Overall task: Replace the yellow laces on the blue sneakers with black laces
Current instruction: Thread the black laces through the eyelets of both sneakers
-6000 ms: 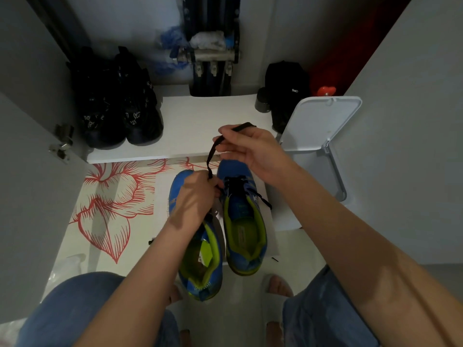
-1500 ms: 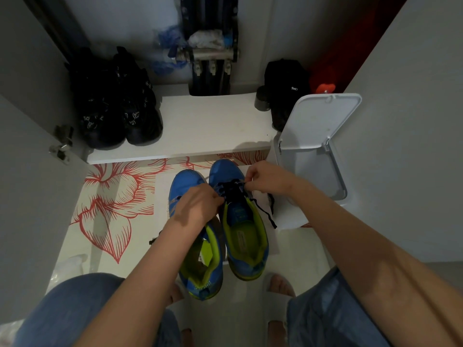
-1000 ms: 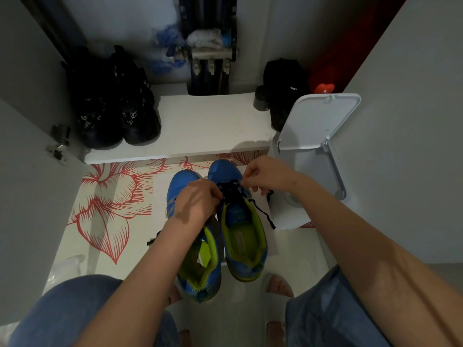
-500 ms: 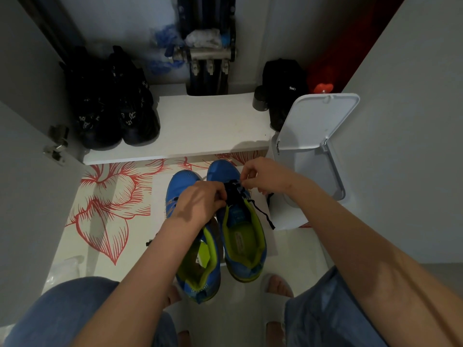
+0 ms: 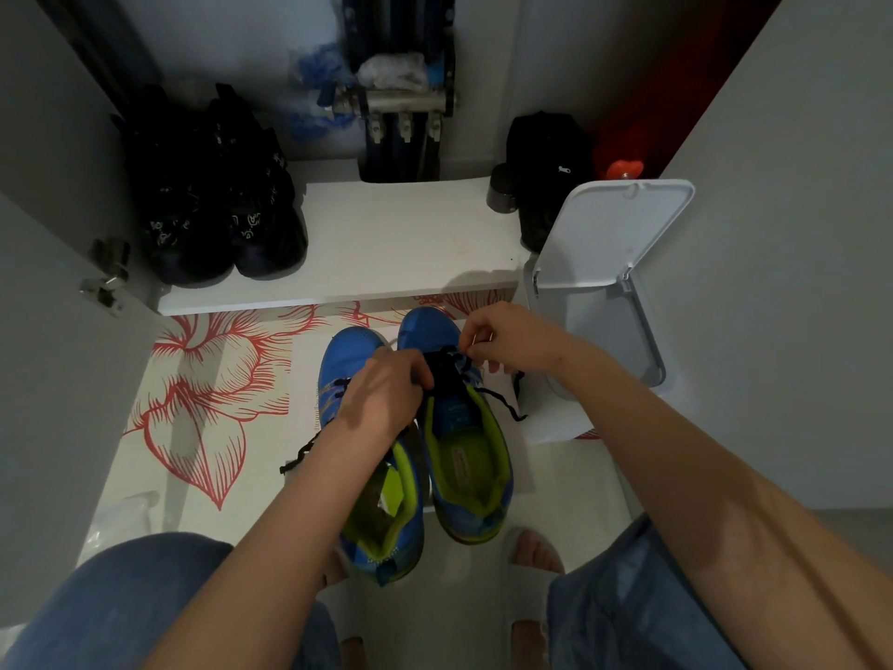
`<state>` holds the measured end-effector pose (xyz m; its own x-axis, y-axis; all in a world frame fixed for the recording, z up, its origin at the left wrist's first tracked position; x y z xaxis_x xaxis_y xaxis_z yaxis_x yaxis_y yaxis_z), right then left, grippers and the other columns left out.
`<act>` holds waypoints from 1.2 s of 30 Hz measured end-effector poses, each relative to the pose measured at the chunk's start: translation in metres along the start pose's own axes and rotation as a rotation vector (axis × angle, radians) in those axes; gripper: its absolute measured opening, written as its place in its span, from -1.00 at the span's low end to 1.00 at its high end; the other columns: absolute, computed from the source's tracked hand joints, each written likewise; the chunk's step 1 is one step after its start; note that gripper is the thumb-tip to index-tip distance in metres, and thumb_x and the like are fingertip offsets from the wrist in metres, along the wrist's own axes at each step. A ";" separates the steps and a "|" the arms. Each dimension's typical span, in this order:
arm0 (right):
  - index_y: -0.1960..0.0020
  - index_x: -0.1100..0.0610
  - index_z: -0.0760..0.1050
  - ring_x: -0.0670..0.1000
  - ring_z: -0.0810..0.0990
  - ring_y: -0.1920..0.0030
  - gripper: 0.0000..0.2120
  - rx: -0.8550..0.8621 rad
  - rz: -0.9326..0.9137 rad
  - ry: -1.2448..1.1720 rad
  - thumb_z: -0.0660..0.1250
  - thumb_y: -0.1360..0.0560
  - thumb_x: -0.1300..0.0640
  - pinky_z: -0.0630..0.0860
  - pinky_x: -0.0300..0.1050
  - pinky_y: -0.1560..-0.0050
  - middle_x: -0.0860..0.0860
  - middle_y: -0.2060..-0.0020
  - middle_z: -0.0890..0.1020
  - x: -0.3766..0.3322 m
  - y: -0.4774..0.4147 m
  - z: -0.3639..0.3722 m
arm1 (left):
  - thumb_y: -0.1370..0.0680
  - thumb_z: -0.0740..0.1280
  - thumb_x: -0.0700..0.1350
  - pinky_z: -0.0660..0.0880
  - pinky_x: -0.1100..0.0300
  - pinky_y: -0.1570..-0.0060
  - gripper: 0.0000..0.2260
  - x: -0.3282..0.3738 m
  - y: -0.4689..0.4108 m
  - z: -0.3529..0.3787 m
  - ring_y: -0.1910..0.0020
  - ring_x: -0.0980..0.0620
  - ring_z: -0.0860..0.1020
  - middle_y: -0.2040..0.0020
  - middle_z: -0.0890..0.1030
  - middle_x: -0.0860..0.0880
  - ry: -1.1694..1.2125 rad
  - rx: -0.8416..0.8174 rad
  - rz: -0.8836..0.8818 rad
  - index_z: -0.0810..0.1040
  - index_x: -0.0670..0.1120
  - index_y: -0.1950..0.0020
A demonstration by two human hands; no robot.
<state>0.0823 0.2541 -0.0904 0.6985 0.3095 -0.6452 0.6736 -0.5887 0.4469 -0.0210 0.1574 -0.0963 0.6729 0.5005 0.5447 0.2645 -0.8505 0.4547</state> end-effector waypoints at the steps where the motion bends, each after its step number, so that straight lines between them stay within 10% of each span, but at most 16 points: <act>1: 0.03 0.14 0.52 -0.12 0.51 0.37 -0.91 0.000 -0.001 -0.004 0.27 -0.53 0.27 0.46 -0.29 0.41 0.06 0.18 0.58 -0.001 -0.001 0.000 | -0.57 0.21 -0.27 0.56 0.13 0.06 -0.79 0.002 0.001 -0.001 0.12 -0.05 0.59 -0.13 0.56 -0.13 -0.005 -0.003 0.026 0.55 -0.11 -0.13; 10: -0.03 0.21 0.55 -0.15 0.50 0.38 -0.88 -0.009 -0.010 0.024 0.26 -0.54 0.27 0.42 -0.40 0.50 -0.01 0.25 0.56 -0.004 -0.001 0.001 | -0.50 0.40 -0.08 0.47 0.30 0.30 -0.85 0.006 0.000 0.002 0.32 0.10 0.51 0.13 0.63 -0.06 0.087 -0.013 0.062 0.65 -0.13 0.02; 16: -0.02 0.20 0.55 -0.11 0.51 0.36 -0.88 -0.010 0.017 0.002 0.25 -0.55 0.26 0.43 -0.30 0.40 -0.01 0.27 0.56 0.000 0.000 -0.002 | -0.64 0.11 -0.26 0.54 0.16 0.46 -0.76 -0.025 0.001 0.004 0.34 -0.08 0.53 0.22 0.51 -0.20 0.903 0.061 -0.373 0.38 -0.18 0.22; 24: -0.01 0.18 0.54 -0.12 0.50 0.36 -0.89 -0.014 0.036 0.029 0.24 -0.55 0.26 0.43 -0.29 0.41 -0.02 0.28 0.55 -0.001 0.000 -0.001 | -0.60 0.19 -0.19 0.55 0.10 0.15 -0.74 -0.007 0.001 -0.009 0.15 -0.04 0.57 -0.08 0.55 -0.11 0.291 0.039 -0.142 0.41 -0.02 -0.28; 31: -0.03 0.21 0.55 -0.13 0.50 0.37 -0.88 -0.009 0.006 0.033 0.25 -0.55 0.27 0.41 -0.41 0.47 -0.02 0.29 0.55 -0.008 -0.001 -0.003 | -0.53 0.35 -0.19 0.34 0.45 0.33 -0.86 0.003 0.003 -0.013 0.08 0.00 0.58 -0.02 0.65 -0.12 0.059 0.052 0.017 0.65 -0.19 -0.04; 36: -0.06 0.23 0.56 -0.20 0.45 0.35 -0.85 -0.061 -0.039 0.107 0.25 -0.54 0.29 0.35 -0.52 0.46 -0.09 0.29 0.49 -0.013 -0.002 0.000 | -0.51 0.32 -0.26 0.56 0.15 0.15 -0.84 -0.009 0.010 -0.018 0.22 0.02 0.61 0.14 0.67 -0.07 0.067 0.120 0.030 0.58 -0.07 -0.05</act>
<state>0.0722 0.2511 -0.0831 0.6910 0.4110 -0.5946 0.7120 -0.5289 0.4619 -0.0371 0.1475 -0.0836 0.6353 0.4807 0.6044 0.3284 -0.8765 0.3520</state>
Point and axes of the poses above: each hand's wrist, its own y-axis away from the middle knuckle, its own z-axis out of the palm, x = y × z, the point moved 8 cm from there along -y, towards the middle knuckle
